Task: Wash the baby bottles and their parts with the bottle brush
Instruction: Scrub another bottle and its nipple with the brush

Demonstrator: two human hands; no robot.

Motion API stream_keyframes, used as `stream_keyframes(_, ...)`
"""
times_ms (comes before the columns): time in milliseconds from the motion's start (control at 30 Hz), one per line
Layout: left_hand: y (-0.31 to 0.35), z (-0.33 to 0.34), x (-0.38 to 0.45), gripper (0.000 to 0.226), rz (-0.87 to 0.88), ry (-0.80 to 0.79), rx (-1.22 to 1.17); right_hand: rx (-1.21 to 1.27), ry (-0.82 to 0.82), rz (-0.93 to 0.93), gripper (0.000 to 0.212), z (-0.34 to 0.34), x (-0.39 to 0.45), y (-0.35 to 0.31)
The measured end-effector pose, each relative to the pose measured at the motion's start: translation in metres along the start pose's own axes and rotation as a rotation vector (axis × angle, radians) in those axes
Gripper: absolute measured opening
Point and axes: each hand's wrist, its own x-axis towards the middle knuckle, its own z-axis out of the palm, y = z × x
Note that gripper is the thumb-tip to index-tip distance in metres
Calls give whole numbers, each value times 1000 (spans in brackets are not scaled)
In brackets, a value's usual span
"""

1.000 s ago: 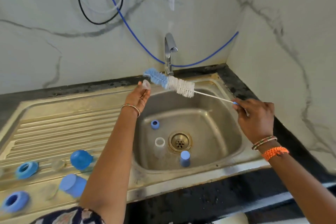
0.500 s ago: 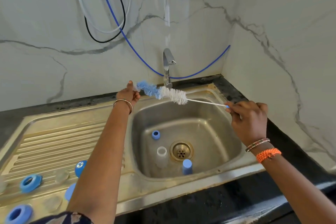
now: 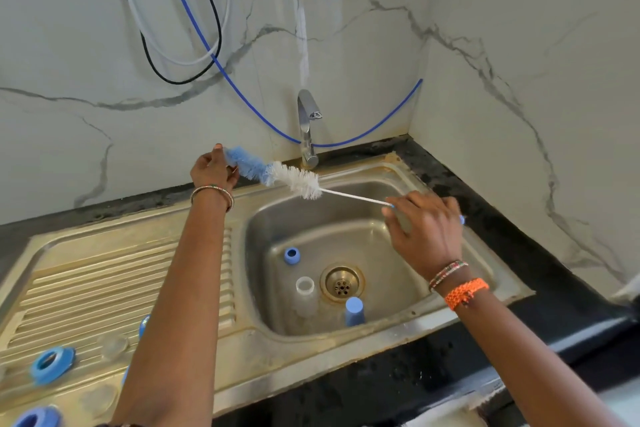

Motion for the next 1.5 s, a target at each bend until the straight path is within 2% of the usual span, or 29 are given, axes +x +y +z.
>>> stream_keyframes(100, 7, 6, -8, 21, 97, -19, 17, 106, -126, 63, 18, 12, 2, -20)
stream_keyframes(233, 20, 7, -11, 22, 201, -7, -11, 177, -99, 152, 10, 20, -1, -37)
stream_keyframes(400, 29, -2, -8, 22, 181, -107, 68, 237, -147, 264, 27, 15, 0, -61)
stream_keyframes(500, 27, 6, -15, 15, 119, -200, 135, 300, -195, 316, 16, 6, 11, -84)
stream_keyframes(533, 24, 9, -19, 14, 127, -186, 162, 312, -223, 312, 12, 5, 15, -90)
stream_keyframes(633, 21, 19, -25, 38, 186, -11, 237, 345, -280, 319, 14, 6, 21, -98)
stream_keyframes(667, 22, 22, -27, 41, 169, -5, 200, 347, -281, 324, 14, 6, 20, -98)
stream_keyframes(700, 23, 24, -30, 41, 148, -17, 145, 339, -258, 322, 13, 5, 20, -97)
stream_keyframes(767, 26, 27, -35, 37, 106, -53, 64, 269, -106, 257, 11, 1, 20, -91)
stream_keyframes(867, 36, 27, -33, 38, 116, -51, 154, 55, 162, 34, 24, -6, 26, -85)
stream_keyframes(933, 44, 29, -26, 41, 217, -7, 284, 27, 194, -65, 26, -12, 33, -90)
stream_keyframes(967, 50, 33, -24, 42, 246, -13, 331, 69, 173, -37, 22, -13, 36, -91)
stream_keyframes(1033, 63, 36, -29, 36, 209, -144, 317, 281, 62, 185, 13, -16, 47, -93)
stream_keyframes(1067, 68, 37, -32, 30, 177, -252, 240, 494, -69, 367, 13, -19, 55, -92)
stream_keyframes(1133, 76, 33, -38, 22, 184, -449, 119, 1019, -466, 748, 19, -25, 67, -86)
stream_keyframes(1167, 78, 31, -40, 22, 183, -541, 79, 1250, -678, 869, 22, -28, 69, -83)
stream_keyframes(1233, 81, 23, -39, 27, 128, -701, -31, 1559, -970, 910, 19, -30, 69, -79)
stream_keyframes(1300, 78, 15, -40, 30, 67, -788, -203, 1657, -1078, 865, 17, -26, 67, -80)
stream_keyframes(1367, 72, 13, -40, 24, 101, -741, -288, 1517, -1004, 805, 17, -17, 66, -84)
stream_keyframes(1400, 69, 15, -36, 23, 125, -657, -289, 1306, -900, 714, 20, -13, 64, -85)
stream_keyframes(1500, 67, 12, -19, 25, 107, -363, -356, 266, -561, 323, 36, -2, 52, -77)
